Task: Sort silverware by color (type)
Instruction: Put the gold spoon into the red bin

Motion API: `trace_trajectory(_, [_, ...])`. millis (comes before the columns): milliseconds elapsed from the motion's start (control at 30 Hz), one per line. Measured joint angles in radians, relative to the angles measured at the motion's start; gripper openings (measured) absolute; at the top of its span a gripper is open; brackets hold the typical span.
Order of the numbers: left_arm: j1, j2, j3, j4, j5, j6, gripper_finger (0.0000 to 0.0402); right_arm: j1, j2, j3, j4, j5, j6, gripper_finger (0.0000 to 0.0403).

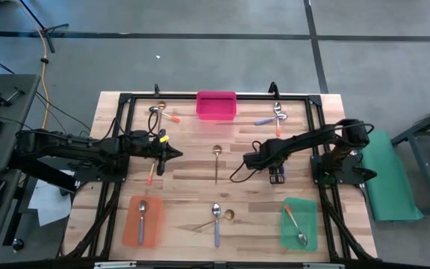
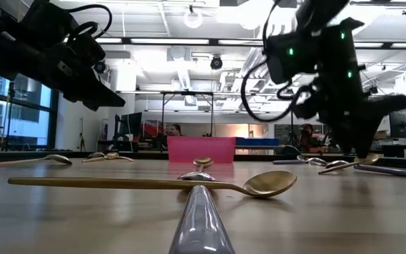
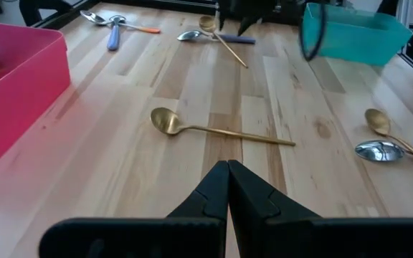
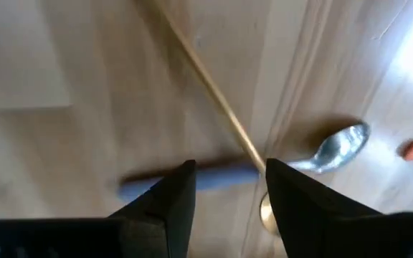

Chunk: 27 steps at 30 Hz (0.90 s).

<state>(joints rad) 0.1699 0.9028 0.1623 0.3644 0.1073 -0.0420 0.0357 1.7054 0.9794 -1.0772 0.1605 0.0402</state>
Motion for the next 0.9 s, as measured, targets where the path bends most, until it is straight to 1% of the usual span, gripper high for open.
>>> trace_trajectory(133, [0.0, 0.0, 0.0, -0.002, 0.0, 0.0, 0.0, -0.027, 0.0, -0.06, 0.113, -0.014, -0.047, 0.0141])
trace_trajectory(333, [0.0, 0.0, 0.0, -0.007, 0.008, -0.009, 0.0, -0.055, -0.002, -0.083, 0.145, -0.022, -0.078, 0.0121])
trace_trajectory(600, [0.0, 0.0, 0.0, -0.012, 0.022, -0.018, 0.0, -0.093, -0.002, -0.084, 0.174, -0.044, -0.101, 0.0068])
trace_trajectory(833, [0.0, 0.0, 0.0, -0.026, 0.022, -0.006, 0.0, -0.094, -0.001, -0.084, 0.179, -0.04, -0.12, 0.0018])
trace_trajectory(900, [0.0, 0.0, -0.013, 0.015, 0.031, 0.006, 0.0, -0.094, -0.001, -0.084, 0.178, -0.034, -0.12, 0.0006])
